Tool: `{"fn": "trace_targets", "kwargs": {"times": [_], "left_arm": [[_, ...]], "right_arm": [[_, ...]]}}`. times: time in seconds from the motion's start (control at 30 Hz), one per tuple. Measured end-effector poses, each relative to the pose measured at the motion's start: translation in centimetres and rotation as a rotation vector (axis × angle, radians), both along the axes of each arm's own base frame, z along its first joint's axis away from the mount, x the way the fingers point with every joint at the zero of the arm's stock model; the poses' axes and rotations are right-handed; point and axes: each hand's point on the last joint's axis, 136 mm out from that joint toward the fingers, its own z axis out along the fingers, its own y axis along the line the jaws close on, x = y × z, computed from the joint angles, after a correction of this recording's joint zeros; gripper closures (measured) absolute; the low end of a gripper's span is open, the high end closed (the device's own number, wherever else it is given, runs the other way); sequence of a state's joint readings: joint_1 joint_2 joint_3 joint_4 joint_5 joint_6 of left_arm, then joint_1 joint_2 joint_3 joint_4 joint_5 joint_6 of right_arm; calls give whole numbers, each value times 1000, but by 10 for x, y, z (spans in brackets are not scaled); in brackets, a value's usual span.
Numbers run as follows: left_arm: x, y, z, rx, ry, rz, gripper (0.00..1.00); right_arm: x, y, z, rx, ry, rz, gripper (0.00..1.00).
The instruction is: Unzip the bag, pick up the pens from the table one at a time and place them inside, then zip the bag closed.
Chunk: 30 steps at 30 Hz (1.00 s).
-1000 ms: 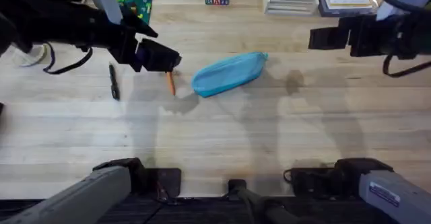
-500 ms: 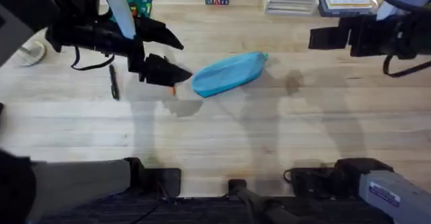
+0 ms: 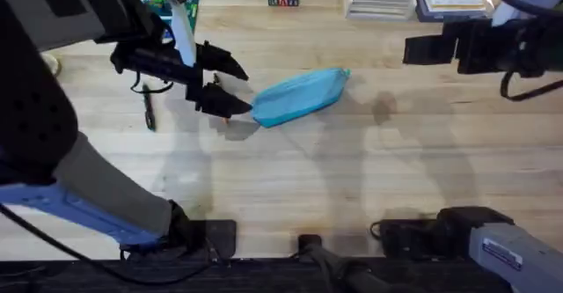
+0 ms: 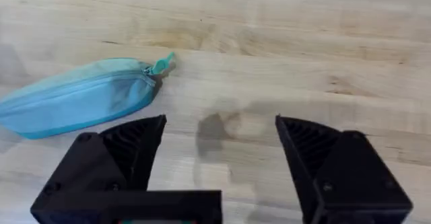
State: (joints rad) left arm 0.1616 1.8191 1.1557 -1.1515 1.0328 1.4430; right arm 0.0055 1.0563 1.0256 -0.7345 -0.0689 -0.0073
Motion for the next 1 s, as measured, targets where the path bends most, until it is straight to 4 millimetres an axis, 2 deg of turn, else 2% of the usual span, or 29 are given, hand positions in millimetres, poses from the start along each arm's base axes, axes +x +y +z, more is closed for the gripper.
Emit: {"fn": "trace_targets", "kwargs": {"times": [0.13,0.3,0.67,1.0], "left_arm": [[0,0,-12,-8,42,0,8],[0,-3,-12,-17,28,-14,8],[-12,-35,-10,-32,-155,-222,6],[-12,-35,-11,-29,-189,-243,7]], "right_arm": [[0,0,0,0,0,0,5],[0,0,0,0,0,0,4],[0,0,0,0,2,0,4],[0,0,0,0,2,0,4]]}}
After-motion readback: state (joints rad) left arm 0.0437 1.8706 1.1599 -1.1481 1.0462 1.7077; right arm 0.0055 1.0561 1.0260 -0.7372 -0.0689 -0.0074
